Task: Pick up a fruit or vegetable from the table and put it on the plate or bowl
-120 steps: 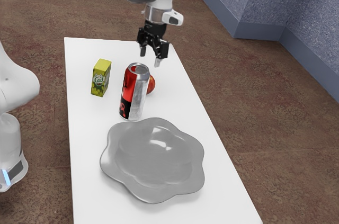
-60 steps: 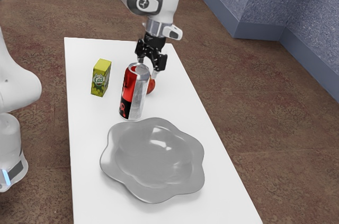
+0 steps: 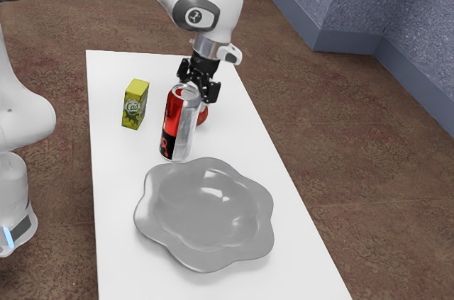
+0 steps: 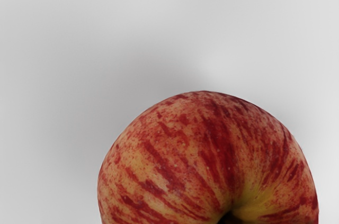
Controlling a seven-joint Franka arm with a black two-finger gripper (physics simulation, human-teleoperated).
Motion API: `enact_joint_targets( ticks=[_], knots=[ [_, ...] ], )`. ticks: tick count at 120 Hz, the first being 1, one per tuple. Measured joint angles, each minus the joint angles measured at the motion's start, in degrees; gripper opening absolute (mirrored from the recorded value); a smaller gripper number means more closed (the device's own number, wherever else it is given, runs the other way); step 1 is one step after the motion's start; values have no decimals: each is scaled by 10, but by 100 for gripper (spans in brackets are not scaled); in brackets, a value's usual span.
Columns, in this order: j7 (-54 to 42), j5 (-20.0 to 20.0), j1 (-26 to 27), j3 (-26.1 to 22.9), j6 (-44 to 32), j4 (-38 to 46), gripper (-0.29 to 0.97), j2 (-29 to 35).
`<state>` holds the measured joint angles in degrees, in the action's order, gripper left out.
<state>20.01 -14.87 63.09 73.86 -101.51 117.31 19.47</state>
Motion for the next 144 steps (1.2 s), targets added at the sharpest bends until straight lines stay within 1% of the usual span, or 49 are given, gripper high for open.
enact_joint_targets(
  ticks=[18, 28, 37, 58, 71, 85, 96, 121, 144],
  knots=[
    [1, -6, 11, 4, -23, 0, 66, -4],
    [2, -7, 39, 27, -35, 1, 66, -5],
    [2, -8, 51, 42, -43, 1, 66, -8],
    [3, -18, 66, 54, -59, 3, 66, -10],
    [4, -21, 88, 75, -70, 3, 66, -9],
    [5, -22, 98, 79, -76, 3, 66, -7],
    [5, -19, 108, 80, -79, 4, 66, -6],
    [6, -15, 110, 80, -82, 6, 66, -4],
    [4, 16, 113, 80, -95, 16, 67, 6]
  ],
)
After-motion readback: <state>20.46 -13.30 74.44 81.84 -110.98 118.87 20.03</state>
